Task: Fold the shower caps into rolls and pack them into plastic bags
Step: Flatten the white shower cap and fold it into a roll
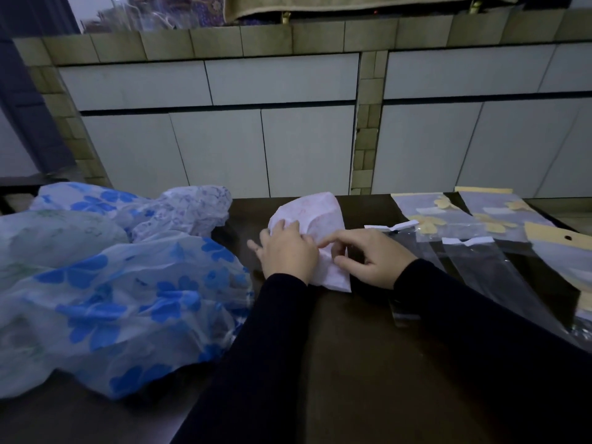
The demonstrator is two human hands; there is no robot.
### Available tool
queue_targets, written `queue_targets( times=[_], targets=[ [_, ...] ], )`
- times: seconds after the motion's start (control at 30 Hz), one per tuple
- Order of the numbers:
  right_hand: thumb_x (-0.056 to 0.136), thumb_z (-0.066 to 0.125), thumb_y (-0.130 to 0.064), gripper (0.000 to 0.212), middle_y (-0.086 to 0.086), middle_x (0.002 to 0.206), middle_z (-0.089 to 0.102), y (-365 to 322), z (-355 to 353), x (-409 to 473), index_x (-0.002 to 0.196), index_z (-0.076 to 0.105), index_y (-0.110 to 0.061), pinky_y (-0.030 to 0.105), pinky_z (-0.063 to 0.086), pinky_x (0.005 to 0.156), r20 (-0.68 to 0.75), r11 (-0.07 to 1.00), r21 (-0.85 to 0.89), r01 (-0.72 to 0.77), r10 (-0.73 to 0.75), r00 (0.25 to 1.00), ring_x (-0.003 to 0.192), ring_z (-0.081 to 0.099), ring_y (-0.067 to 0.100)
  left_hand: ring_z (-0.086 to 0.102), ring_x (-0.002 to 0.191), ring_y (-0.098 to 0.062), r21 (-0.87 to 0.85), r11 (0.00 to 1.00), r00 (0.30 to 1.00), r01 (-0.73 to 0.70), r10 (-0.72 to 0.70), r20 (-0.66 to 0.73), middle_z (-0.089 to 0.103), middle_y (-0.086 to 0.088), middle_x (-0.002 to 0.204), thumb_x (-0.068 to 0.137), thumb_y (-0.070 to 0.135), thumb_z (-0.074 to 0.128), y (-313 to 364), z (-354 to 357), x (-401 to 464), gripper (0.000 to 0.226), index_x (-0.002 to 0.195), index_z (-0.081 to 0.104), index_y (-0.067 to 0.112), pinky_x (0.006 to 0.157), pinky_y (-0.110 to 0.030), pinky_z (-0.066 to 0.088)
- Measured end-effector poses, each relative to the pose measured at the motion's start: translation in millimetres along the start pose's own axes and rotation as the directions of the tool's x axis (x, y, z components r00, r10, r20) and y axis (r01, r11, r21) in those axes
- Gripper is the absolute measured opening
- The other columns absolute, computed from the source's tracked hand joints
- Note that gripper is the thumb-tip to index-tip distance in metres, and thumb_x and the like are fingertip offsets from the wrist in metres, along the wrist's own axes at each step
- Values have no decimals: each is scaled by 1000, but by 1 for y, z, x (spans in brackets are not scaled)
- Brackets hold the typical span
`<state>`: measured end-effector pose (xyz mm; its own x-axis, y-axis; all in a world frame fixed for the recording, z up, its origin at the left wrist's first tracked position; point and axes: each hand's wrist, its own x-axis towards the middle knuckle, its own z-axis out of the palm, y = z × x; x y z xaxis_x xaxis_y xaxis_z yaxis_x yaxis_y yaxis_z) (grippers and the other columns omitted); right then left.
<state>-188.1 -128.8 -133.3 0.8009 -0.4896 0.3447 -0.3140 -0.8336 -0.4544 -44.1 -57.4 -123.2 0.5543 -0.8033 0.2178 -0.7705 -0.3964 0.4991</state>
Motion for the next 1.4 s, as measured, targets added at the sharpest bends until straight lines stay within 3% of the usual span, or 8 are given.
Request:
queue_targets(
  times=[0.1,0.17,0.27,0.57,0.83,0.97,1.17,1.4],
  targets=[
    [84,57,-10,25,-7,94,65,4,3,1,102,70,-19,23,47,80,-1,998,-62,-19,19,1000,88,58,9,52,99,-19,-144,982,982,-123,100,-158,62,0,110,91,28,49,4,-8,-3,23,101,69,22,90,-34,40],
    [84,58,-9,19,-4,94,62,6,6,3,98,70,-15,24,44,82,-16,995,-91,-34,32,999,89,56,11,56,87,-13,-196,971,990,-138,139,-10,66,4,99,90,29,52,5,-11,-6,19,96,69,23,78,-26,43],
    [91,56,-17,17,-4,99,62,9,2,1,100,70,-20,24,43,87,-4,993,-81,-87,87,996,94,56,10,59,93,-11,-205,974,959,-101,151,242,68,5,104,91,24,51,1,-10,-7,23,104,70,23,86,-26,46],
    [76,65,-62,41,-19,112,60,-2,-22,-3,108,66,-35,31,24,101,94,935,-355,-8,45,995,111,45,1,57,96,-11,-241,969,940,-45,123,318,66,2,107,95,21,49,0,-14,-4,25,109,70,20,82,-22,40],
    [86,39,-44,39,-8,85,68,3,-13,0,88,72,-24,29,28,83,-73,894,-448,0,-36,997,90,55,12,52,81,1,-352,932,923,-89,209,322,58,16,87,76,58,69,-5,-15,-8,45,105,67,24,65,-15,37],
    [96,50,-32,25,-12,78,59,6,-12,-1,96,71,-20,30,31,88,-169,934,-341,-107,51,984,84,50,11,57,92,-6,-277,953,939,-119,199,281,67,5,104,84,36,70,-10,-14,-3,28,107,68,22,80,-19,41],
    [91,47,-55,37,-13,92,65,10,-10,-1,96,68,-25,31,29,86,-56,954,-280,-104,92,994,91,48,8,58,104,-15,-275,961,938,-14,108,329,64,-2,114,90,33,63,-10,-20,4,28,113,67,19,90,-25,43],
    [98,43,-41,40,-7,67,61,11,-2,9,65,62,-28,33,29,87,-165,917,-257,-306,270,949,79,55,19,59,96,-15,-190,982,954,-20,76,289,68,-3,102,92,35,60,-7,-14,3,27,105,71,15,83,-24,42]
  ],
)
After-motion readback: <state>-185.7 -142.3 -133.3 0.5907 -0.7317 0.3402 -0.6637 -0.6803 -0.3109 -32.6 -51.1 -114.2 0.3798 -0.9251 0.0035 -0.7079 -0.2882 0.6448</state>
